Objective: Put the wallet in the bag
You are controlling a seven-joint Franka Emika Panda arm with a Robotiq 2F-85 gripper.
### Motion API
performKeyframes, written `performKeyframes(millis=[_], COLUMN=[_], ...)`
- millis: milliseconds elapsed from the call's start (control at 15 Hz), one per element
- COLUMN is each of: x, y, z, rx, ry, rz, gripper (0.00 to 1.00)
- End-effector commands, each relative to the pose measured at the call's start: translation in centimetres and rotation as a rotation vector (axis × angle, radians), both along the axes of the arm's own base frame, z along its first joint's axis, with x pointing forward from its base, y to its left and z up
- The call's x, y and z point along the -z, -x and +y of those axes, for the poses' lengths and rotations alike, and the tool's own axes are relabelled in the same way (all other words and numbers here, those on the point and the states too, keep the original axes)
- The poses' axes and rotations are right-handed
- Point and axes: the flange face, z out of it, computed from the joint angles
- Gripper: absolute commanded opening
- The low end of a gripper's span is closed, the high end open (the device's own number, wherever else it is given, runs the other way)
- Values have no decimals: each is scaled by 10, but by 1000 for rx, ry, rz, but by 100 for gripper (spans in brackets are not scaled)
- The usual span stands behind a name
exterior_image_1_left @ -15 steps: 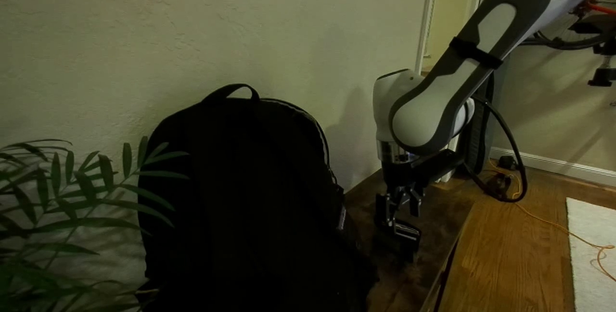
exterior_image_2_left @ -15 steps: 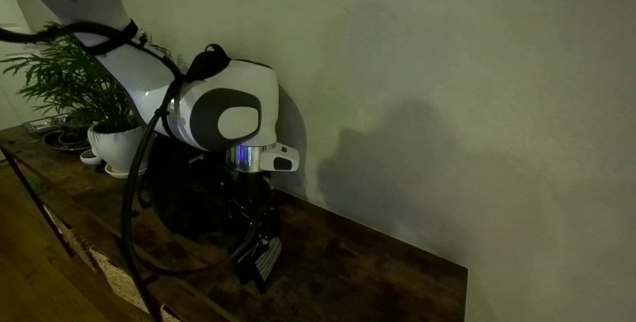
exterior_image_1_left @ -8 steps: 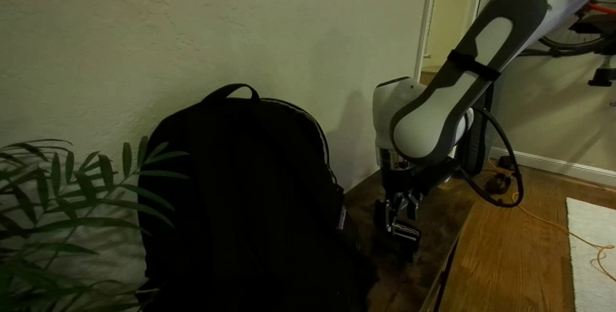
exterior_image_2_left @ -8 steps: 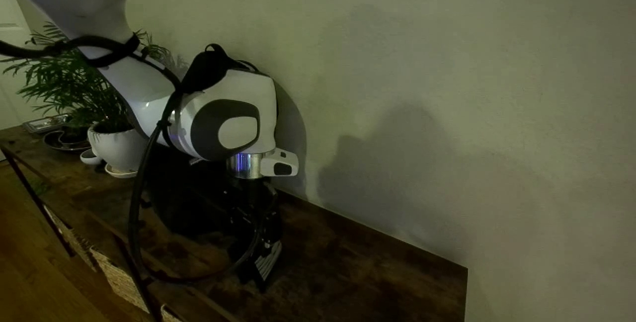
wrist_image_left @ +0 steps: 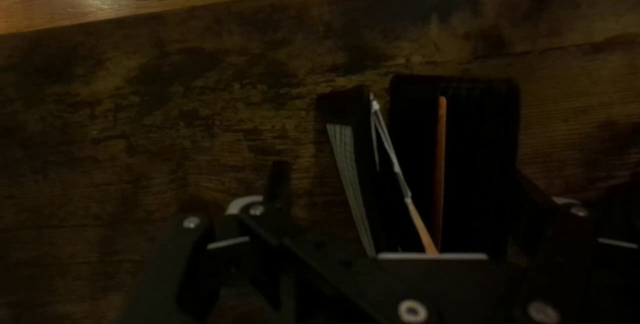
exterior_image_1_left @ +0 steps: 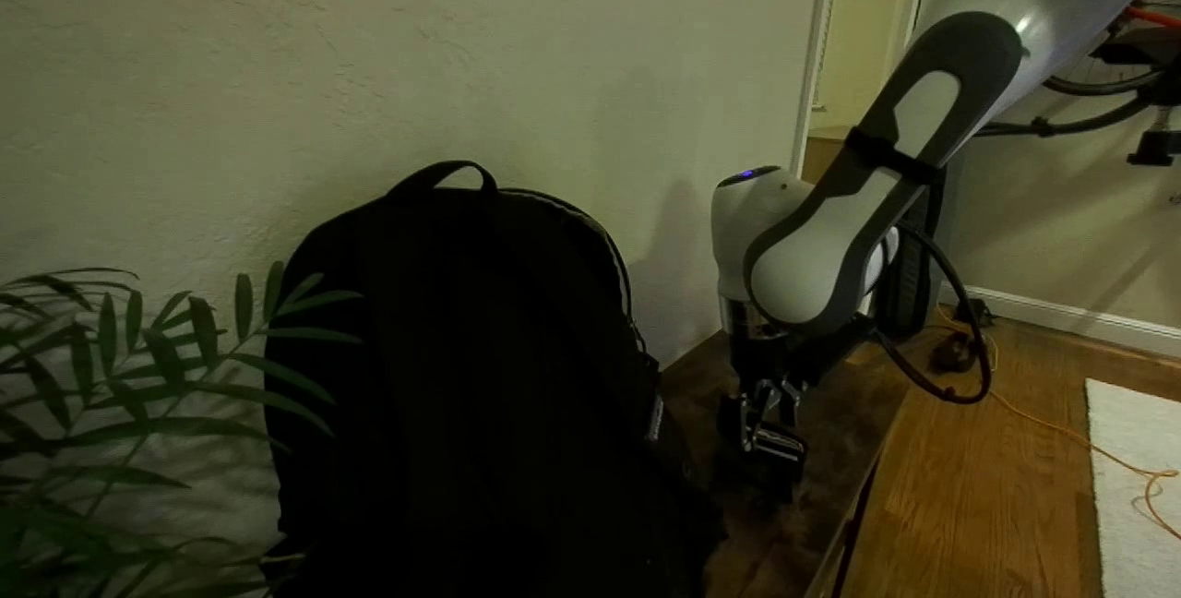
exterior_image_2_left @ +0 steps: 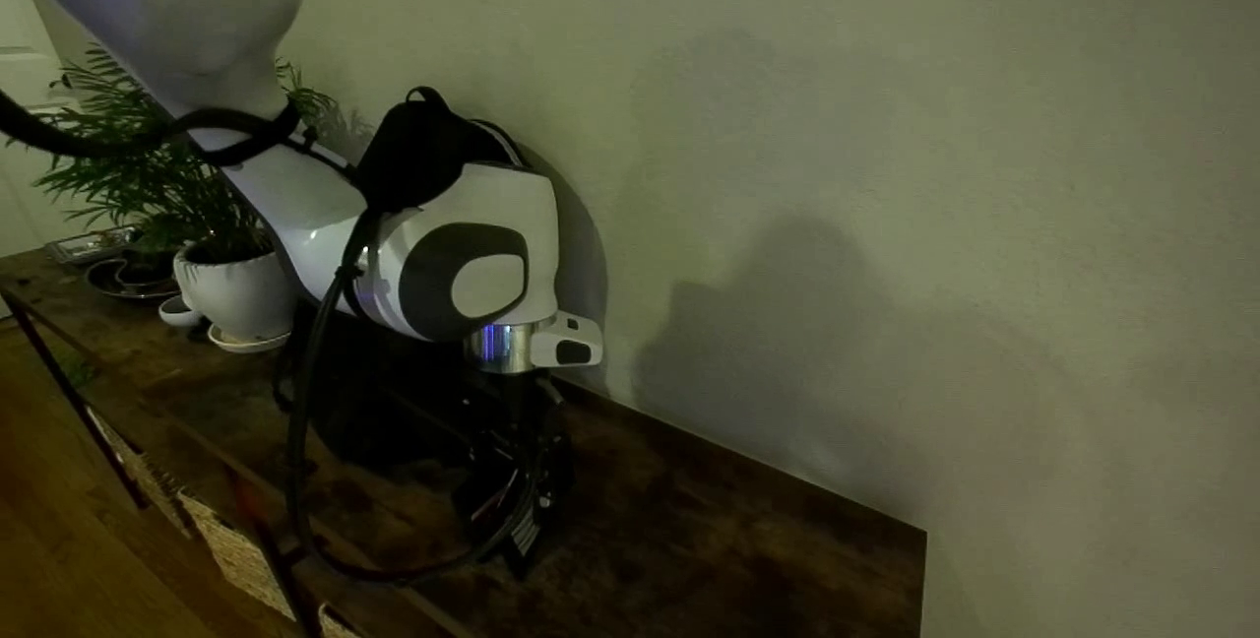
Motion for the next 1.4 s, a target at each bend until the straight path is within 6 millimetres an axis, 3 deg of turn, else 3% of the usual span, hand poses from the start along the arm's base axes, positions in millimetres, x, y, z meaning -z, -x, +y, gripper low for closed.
performKeyframes(millis=[0,333,400,1067,1200,1333], x=[8,19,18,9,10,9], y=[1,3,3,1,3,4], z=[-10,-14,-13,-18,-22,-27], rx=[-19,-26,-32,-67,-56,-44], ry=[14,-6,-11,-34,-33,-31], rz=[0,8,1,-67,-64,-58], gripper=[100,100,77,13,5,7])
